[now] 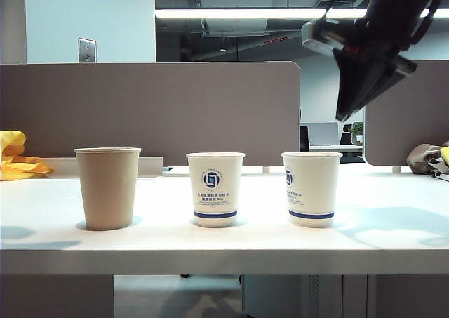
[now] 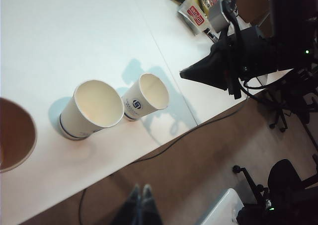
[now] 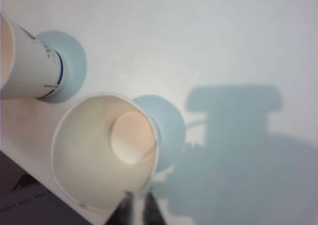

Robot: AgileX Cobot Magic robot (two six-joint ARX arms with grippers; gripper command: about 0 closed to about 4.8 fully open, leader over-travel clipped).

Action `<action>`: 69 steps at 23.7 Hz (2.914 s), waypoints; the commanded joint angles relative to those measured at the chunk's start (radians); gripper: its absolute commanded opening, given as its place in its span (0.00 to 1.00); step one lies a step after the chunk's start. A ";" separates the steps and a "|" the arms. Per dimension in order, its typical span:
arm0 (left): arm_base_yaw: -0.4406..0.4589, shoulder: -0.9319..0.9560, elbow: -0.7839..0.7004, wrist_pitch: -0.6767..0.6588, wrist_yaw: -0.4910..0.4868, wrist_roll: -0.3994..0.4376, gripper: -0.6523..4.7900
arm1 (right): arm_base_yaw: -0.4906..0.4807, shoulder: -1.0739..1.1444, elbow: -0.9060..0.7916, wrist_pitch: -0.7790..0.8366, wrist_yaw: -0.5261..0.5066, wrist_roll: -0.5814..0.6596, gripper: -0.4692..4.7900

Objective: Pick up all the paper cups on the table one by one and stack them together.

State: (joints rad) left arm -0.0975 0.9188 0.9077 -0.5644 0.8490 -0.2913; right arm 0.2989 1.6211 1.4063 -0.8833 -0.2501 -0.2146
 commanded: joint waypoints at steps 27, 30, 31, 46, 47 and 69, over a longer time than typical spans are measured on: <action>-0.209 0.175 0.003 0.072 -0.017 -0.008 0.11 | 0.010 0.163 0.007 0.051 -0.013 0.032 0.31; -0.209 0.175 0.003 0.065 -0.019 -0.009 0.11 | 0.010 0.169 0.007 0.051 -0.010 0.032 0.21; -0.209 0.175 0.003 0.063 -0.019 -0.009 0.11 | 0.010 0.169 0.007 0.052 -0.010 0.031 0.17; -0.209 0.175 0.003 0.046 -0.109 -0.012 0.11 | 0.024 0.168 0.135 -0.019 0.011 0.036 0.08; -0.209 0.175 0.003 0.046 -0.127 -0.012 0.11 | 0.037 0.168 0.201 -0.041 0.004 0.056 0.08; -0.208 0.175 0.055 -0.069 -0.376 0.050 0.11 | 0.272 0.237 0.379 -0.062 0.029 0.093 0.08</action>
State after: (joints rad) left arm -0.3046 1.0958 0.9577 -0.6243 0.4755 -0.2615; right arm 0.5709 1.8565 1.7805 -0.9455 -0.2100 -0.1246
